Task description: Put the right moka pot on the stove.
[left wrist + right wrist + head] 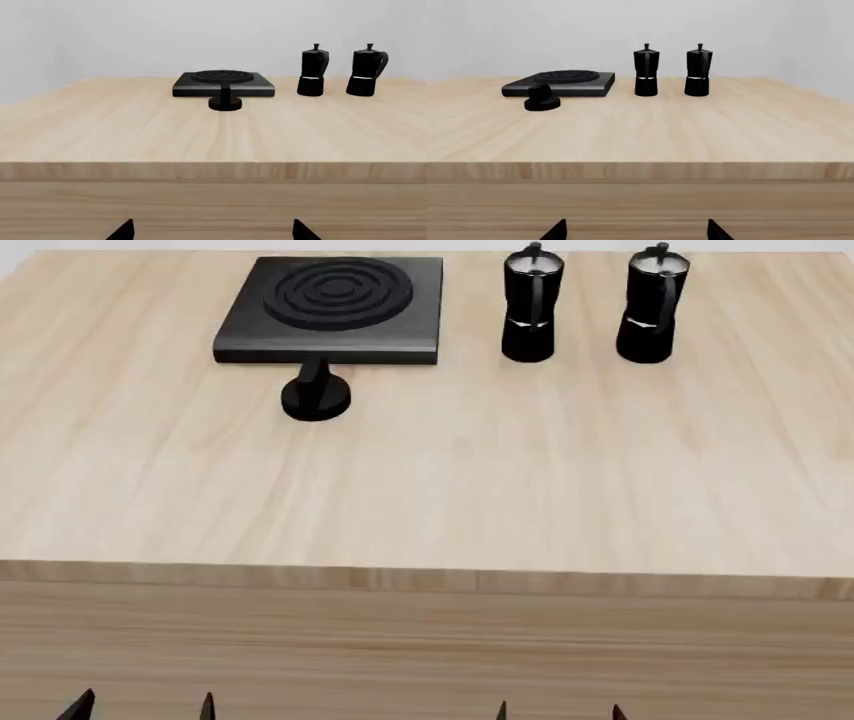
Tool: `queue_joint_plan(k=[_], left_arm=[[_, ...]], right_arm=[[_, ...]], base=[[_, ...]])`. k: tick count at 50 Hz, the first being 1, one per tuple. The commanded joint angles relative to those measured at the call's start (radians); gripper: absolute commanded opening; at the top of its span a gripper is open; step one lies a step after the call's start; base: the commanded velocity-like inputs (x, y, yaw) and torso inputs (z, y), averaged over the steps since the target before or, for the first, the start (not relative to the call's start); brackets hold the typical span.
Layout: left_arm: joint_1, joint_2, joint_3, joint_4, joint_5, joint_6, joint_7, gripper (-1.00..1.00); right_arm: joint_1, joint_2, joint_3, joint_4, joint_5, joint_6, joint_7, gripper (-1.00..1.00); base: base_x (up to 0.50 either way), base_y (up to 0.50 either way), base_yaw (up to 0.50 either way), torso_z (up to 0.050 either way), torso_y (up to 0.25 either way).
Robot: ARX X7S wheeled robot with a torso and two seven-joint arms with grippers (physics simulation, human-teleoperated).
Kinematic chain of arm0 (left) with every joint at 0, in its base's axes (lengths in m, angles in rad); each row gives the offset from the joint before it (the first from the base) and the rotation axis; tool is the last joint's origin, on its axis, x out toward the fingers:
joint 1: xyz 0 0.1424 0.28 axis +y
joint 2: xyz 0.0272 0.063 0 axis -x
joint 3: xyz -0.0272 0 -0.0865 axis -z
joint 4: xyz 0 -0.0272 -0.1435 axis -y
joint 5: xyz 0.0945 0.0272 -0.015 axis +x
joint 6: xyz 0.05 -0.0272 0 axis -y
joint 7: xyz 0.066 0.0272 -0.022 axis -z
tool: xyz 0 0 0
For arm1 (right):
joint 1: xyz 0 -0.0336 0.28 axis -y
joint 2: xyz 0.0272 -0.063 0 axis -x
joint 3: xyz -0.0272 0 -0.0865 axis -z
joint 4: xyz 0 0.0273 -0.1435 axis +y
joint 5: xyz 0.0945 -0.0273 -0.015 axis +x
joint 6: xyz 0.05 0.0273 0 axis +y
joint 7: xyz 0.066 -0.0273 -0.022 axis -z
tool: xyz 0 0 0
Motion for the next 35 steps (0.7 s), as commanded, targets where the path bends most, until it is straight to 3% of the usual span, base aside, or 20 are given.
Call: queue_joint_plan(k=[1,15,35], left_arm=[[0.000,-0.010,0.011,0.000,0.000,0.000,-0.011,1.00],[0.003,-0.054,0.049,0.001,-0.107,0.010,-0.013,1.00],[0.002,-0.083,0.084,0.005,-0.131,0.026,-0.037,1.00]], right_arm=[[0.000,0.009,-0.013,0.000,0.009,0.000,0.013,1.00],[0.011,0.046,-0.063,0.017,0.064,-0.005,0.044,1.00],[0.013,0.075,-0.104,0.018,0.087,-0.011,0.080,1.00]], base=[[0.00,0.00,0.00,0.000,0.000],[0.00,0.00,0.00,0.001,0.000],[0.00,0.00,0.00,0.038,0.000]])
